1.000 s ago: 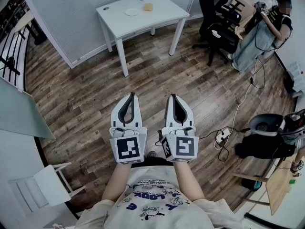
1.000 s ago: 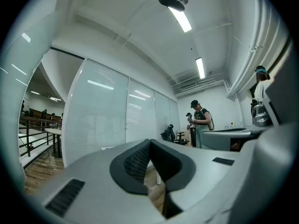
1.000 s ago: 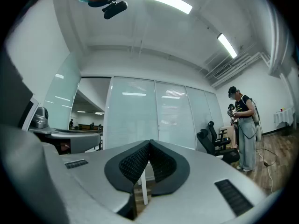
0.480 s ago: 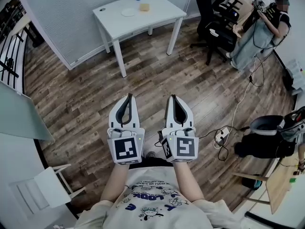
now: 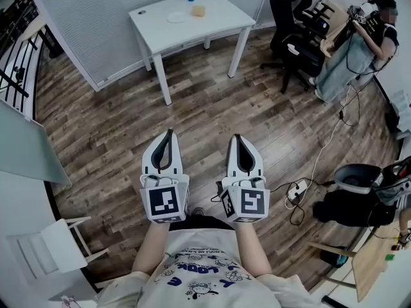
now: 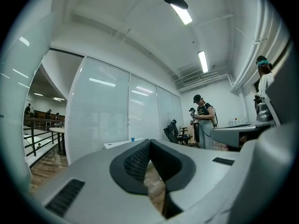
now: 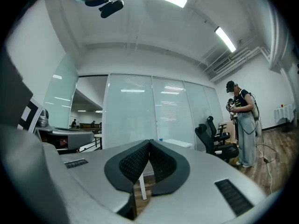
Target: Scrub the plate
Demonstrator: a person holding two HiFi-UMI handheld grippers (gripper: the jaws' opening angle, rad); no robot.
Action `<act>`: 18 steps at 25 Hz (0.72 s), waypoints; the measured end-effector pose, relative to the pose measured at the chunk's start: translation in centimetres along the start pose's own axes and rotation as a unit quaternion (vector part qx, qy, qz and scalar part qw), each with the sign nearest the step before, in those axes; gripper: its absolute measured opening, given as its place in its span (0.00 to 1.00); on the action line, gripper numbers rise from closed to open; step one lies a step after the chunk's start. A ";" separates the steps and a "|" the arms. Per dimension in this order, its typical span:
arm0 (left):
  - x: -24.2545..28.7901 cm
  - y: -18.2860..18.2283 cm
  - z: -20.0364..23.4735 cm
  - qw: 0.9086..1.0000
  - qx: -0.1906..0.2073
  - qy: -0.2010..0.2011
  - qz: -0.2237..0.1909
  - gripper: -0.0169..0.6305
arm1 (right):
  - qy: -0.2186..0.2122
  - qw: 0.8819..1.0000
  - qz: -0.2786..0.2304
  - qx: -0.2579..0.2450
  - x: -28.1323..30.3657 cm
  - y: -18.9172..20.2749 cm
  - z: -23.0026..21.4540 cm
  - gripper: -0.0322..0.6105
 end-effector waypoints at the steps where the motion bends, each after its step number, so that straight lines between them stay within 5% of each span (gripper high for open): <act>1: 0.0 0.1 -0.2 1.000 0.000 -0.003 0.000 0.07 | -0.003 1.000 0.003 0.001 -0.1 0.1 -0.3 0.08; 18: 3.5 1.4 -0.4 1.000 -0.009 -0.009 0.026 0.07 | -0.008 1.000 0.023 0.007 2.5 1.4 -3.1 0.08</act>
Point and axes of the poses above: the fingertips, and each gripper's own axes: x forward along the fingers, z to its left, y out of its underside, the point moved 5 cm from there along -x, backward along the fingers, and after that the axes turned 1 degree about y, right-handed, at the moved point
